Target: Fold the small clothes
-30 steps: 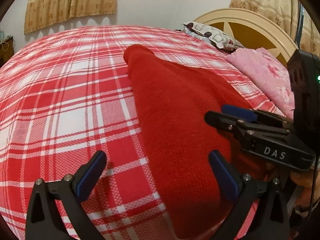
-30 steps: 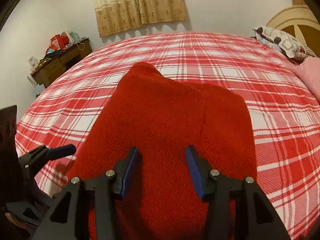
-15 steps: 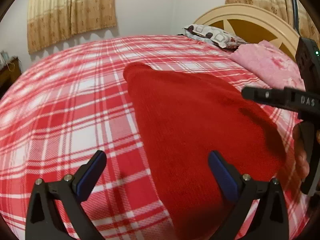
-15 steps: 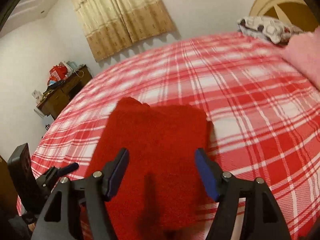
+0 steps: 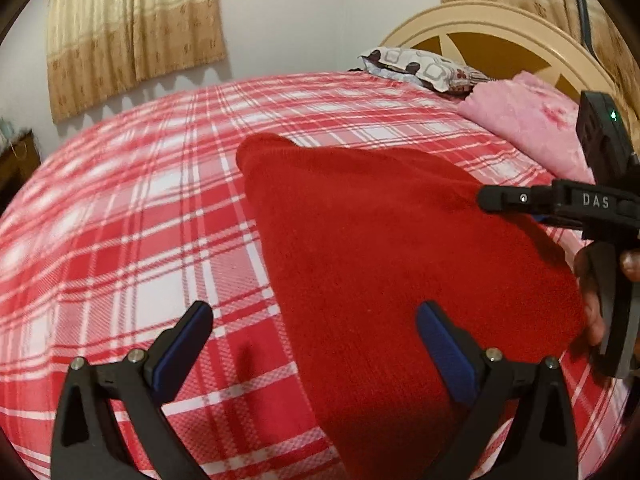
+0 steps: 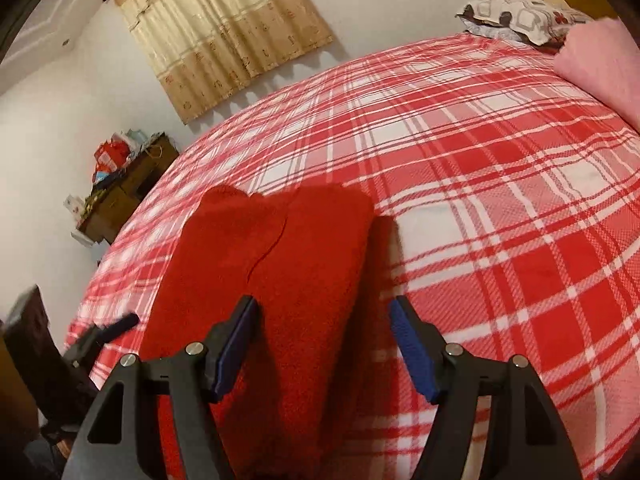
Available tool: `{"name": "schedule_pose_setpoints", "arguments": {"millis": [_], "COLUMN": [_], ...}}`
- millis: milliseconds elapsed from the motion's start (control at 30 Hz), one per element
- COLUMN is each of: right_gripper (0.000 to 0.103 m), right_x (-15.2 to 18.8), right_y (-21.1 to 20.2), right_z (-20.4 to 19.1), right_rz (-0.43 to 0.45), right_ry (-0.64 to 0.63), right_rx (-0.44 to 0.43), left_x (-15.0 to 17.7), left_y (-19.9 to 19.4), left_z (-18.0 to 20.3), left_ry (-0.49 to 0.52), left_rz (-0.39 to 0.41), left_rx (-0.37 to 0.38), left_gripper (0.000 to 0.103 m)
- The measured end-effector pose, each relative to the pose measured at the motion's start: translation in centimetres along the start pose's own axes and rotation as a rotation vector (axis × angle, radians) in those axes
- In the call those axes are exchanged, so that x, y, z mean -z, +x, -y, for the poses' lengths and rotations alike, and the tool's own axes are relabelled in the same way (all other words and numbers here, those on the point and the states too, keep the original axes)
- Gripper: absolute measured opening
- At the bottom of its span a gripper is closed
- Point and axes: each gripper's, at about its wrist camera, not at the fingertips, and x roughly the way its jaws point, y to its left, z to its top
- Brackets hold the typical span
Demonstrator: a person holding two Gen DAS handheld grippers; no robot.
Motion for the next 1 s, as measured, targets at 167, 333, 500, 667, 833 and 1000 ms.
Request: {"name": "schedule_pose_setpoints", "arguments": {"millis": [167, 333, 500, 667, 833, 1000], "right_gripper": [0.069, 0.070, 0.072, 0.073, 0.073, 0.069], "right_x": [-0.9, -1.0, -1.0, -1.5, -2.1, -2.9], "right_y": [1.0, 1.6, 2.1, 3.2, 4.6, 6.0], "right_z": [1.9, 3.2, 3.1, 3.7, 3.4, 2.5], "right_rz": [-0.023, -0.036, -0.052, -0.075, -0.083, -0.094], "right_ry": [0.074, 0.151, 0.149, 0.186, 0.178, 0.156], "right_rx": [-0.059, -0.090, -0.093, -0.128, -0.130, -0.149], "left_x": [0.1, 0.2, 0.2, 0.1, -0.2, -0.5], "left_y": [0.2, 0.4, 0.4, 0.8, 1.4, 1.8], "left_z": [0.4, 0.4, 0.4, 0.3, 0.2, 0.2], "left_ry": [0.007, -0.001, -0.007, -0.020, -0.041, -0.056], "left_rz": [-0.005, -0.014, -0.019, -0.032, -0.053, -0.070], "left_rx": [0.009, 0.019, 0.024, 0.044, 0.079, 0.113], "left_gripper": [0.103, 0.103, 0.103, 0.103, 0.103, 0.103]}}
